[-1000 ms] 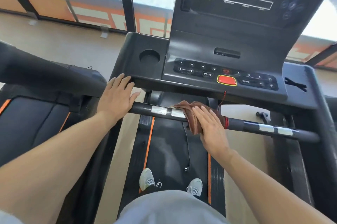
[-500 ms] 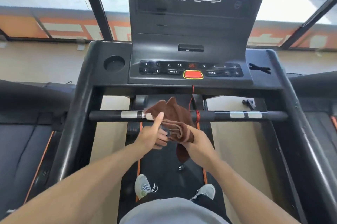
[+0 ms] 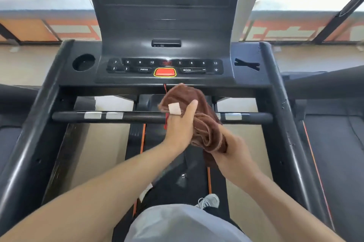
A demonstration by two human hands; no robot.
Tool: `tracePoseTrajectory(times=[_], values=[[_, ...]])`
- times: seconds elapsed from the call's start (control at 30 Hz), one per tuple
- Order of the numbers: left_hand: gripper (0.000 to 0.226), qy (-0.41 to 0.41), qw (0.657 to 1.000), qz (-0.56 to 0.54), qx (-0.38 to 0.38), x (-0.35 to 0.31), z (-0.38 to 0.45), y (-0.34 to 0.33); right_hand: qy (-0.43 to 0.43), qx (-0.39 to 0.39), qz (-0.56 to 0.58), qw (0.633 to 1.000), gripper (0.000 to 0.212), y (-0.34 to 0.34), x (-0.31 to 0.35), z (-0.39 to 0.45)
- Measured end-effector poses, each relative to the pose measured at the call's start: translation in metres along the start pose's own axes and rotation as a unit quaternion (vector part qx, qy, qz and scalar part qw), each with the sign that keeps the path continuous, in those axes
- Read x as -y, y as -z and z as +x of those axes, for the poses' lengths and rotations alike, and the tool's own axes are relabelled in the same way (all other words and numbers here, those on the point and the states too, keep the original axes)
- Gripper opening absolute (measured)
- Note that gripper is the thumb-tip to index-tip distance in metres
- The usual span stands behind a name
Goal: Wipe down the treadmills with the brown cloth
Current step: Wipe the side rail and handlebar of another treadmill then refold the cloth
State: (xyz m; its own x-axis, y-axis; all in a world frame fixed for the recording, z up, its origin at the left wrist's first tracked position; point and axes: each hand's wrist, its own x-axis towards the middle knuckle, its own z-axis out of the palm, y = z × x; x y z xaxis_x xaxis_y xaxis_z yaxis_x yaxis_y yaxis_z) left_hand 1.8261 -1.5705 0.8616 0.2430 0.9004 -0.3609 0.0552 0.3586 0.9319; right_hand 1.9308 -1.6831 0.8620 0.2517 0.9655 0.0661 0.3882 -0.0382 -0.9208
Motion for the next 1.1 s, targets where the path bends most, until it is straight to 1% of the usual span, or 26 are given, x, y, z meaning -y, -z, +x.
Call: tracePoseTrajectory(times=[0.07,0.13,0.17,0.2,0.23,0.27,0.3,0.33,0.37,0.4,0.43,0.47,0.53,0.57,0.6,0.67,0.77,0.8,0.9,0.97,1.03,1.1], values=[[0.010,-0.036,0.998,0.014,0.042,-0.016,0.009,-0.015,0.072,-0.034,-0.037,0.996,0.074,0.011,0.001,0.003],[0.022,-0.081,0.991,0.024,0.105,-0.033,0.021,-0.021,0.135,-0.057,-0.086,0.985,0.075,0.017,0.002,0.007],[0.032,-0.105,0.984,0.057,0.129,-0.039,0.029,-0.018,0.157,-0.057,-0.114,0.979,0.072,0.018,0.002,0.010],[0.045,-0.131,0.975,0.118,0.136,-0.042,0.037,-0.013,0.168,-0.050,-0.154,0.972,0.073,0.017,0.000,0.014],[0.060,-0.154,0.961,0.197,0.121,-0.040,0.047,-0.004,0.168,-0.036,-0.204,0.964,0.078,0.013,-0.003,0.019],[0.074,-0.171,0.943,0.272,0.088,-0.036,0.057,0.008,0.153,-0.014,-0.260,0.953,0.084,0.006,-0.008,0.024],[0.080,-0.176,0.926,0.331,0.042,-0.028,0.069,0.022,0.122,0.022,-0.316,0.941,0.089,-0.002,-0.017,0.033],[0.076,-0.171,0.912,0.374,0.001,-0.017,0.080,0.040,0.081,0.071,-0.365,0.925,0.091,-0.010,-0.027,0.042],[0.063,-0.156,0.895,0.416,-0.026,-0.004,0.091,0.061,0.039,0.125,-0.406,0.904,0.091,-0.020,-0.040,0.051],[0.049,-0.134,0.877,0.460,-0.037,0.011,0.100,0.082,0.013,0.168,-0.439,0.883,0.088,-0.028,-0.054,0.059],[0.041,-0.122,0.856,0.501,-0.038,0.024,0.106,0.104,0.007,0.191,-0.458,0.868,0.085,-0.035,-0.065,0.067],[0.041,-0.126,0.836,0.533,-0.033,0.036,0.110,0.125,0.009,0.195,-0.465,0.863,0.082,-0.041,-0.074,0.073],[0.051,-0.161,0.801,0.577,-0.019,0.054,0.115,0.152,-0.004,0.185,-0.468,0.864,0.080,-0.052,-0.080,0.085],[0.052,-0.180,0.792,0.584,-0.014,0.059,0.116,0.159,-0.019,0.185,-0.464,0.866,0.078,-0.059,-0.076,0.091],[0.047,-0.189,0.787,0.587,-0.008,0.063,0.115,0.162,-0.033,0.188,-0.460,0.867,0.077,-0.067,-0.072,0.096],[0.039,-0.194,0.783,0.591,-0.012,0.068,0.111,0.159,-0.045,0.195,-0.459,0.865,0.073,-0.081,-0.065,0.105],[0.034,-0.203,0.775,0.598,-0.042,0.070,0.107,0.153,-0.014,0.170,-0.464,0.869,0.058,-0.086,-0.065,0.112],[0.035,-0.199,0.773,0.601,-0.046,0.071,0.107,0.153,-0.011,0.160,-0.458,0.874,0.054,-0.085,-0.065,0.112],[0.041,-0.197,0.767,0.609,-0.042,0.075,0.109,0.154,-0.027,0.151,-0.426,0.891,0.055,-0.084,-0.064,0.113],[0.048,-0.205,0.765,0.609,-0.043,0.075,0.109,0.154,-0.033,0.139,-0.402,0.904,0.043,-0.085,-0.067,0.116],[0.052,-0.214,0.766,0.605,-0.046,0.075,0.108,0.155,-0.043,0.124,-0.377,0.917,0.039,-0.086,-0.067,0.119],[0.052,-0.224,0.765,0.602,-0.052,0.075,0.107,0.155,-0.055,0.089,-0.355,0.929,0.035,-0.090,-0.067,0.119]])
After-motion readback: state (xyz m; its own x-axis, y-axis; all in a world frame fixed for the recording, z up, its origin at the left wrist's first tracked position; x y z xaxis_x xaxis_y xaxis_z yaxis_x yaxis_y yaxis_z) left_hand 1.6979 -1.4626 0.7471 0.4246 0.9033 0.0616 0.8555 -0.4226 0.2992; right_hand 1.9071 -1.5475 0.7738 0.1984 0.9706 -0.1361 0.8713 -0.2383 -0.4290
